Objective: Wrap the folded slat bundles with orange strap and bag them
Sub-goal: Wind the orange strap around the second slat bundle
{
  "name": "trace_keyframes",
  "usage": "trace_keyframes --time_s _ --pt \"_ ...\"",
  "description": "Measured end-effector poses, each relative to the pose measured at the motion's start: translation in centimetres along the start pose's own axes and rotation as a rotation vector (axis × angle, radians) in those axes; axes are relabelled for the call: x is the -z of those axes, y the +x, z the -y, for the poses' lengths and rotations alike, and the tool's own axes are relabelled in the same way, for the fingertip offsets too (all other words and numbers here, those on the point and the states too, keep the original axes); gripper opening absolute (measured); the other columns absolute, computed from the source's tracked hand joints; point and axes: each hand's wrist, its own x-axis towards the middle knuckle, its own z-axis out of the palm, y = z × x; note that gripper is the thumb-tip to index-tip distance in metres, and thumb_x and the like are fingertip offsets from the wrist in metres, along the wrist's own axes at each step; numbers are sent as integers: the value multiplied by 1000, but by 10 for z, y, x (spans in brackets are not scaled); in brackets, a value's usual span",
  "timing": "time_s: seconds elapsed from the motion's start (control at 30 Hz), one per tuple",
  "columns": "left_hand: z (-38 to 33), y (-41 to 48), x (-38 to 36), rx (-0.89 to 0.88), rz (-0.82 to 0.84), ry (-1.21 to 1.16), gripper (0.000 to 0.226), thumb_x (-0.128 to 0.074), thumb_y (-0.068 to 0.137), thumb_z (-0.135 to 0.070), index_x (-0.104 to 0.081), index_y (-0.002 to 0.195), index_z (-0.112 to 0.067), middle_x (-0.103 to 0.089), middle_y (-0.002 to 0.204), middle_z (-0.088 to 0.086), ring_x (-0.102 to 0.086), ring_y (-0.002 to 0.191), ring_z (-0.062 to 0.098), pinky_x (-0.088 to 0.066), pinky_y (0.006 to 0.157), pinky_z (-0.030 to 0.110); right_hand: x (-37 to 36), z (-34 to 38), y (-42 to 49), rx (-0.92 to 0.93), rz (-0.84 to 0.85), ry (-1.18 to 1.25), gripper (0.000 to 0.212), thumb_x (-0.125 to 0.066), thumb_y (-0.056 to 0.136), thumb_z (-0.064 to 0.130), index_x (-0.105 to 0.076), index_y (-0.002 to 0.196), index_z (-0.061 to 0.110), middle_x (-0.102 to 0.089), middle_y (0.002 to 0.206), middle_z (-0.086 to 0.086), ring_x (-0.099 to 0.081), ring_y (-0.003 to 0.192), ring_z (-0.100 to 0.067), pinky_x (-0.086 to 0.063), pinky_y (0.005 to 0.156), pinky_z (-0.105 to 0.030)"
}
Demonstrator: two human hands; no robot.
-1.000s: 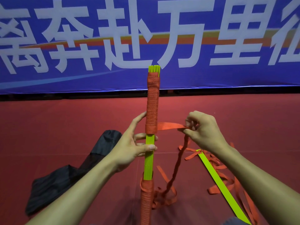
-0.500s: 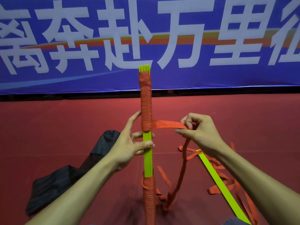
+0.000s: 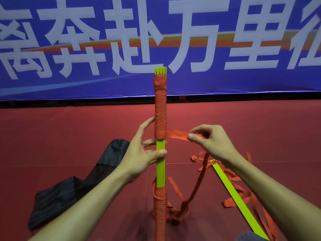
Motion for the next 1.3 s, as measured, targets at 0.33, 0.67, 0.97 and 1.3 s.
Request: trace_keyframes --time_s 0.33,0.67,0.97,1.3 --pt "1 8 -13 -75 -151 264 100 -92 68 -15 -34 133 -66 -70 99 6 -73 71 28 -62 73 47 -18 32 -9 94 -166 -30 43 -85 70 35 -51 54 15 -42 45 9 -36 47 -8 -32 50 -30" --pt "-12 7 -36 -155 -244 357 99 -95 62 -26 -30 126 -63 -71 82 -8 -65 65 -1 -54 67 21 -24 52 -14 32 -292 -117 58 -85 66 43 -36 52 17 -34 39 7 -33 42 -10 -24 46 -30" --pt "-11 8 -28 -96 -61 161 94 -87 69 -1 -39 133 -52 -70 107 -1 -69 93 17 -62 74 39 -22 46 -12 109 -253 -39 43 -85 71 24 -46 54 19 -44 48 10 -38 46 -6 -29 48 -22" --pt "-17 -2 -9 -16 236 -29 99 -79 71 -2 -35 124 -73 -65 118 24 -69 96 31 -59 83 42 -14 41 -10 100 -200 35 24 -85 73 23 -64 62 16 -56 53 9 -45 50 -2 -38 51 -23"
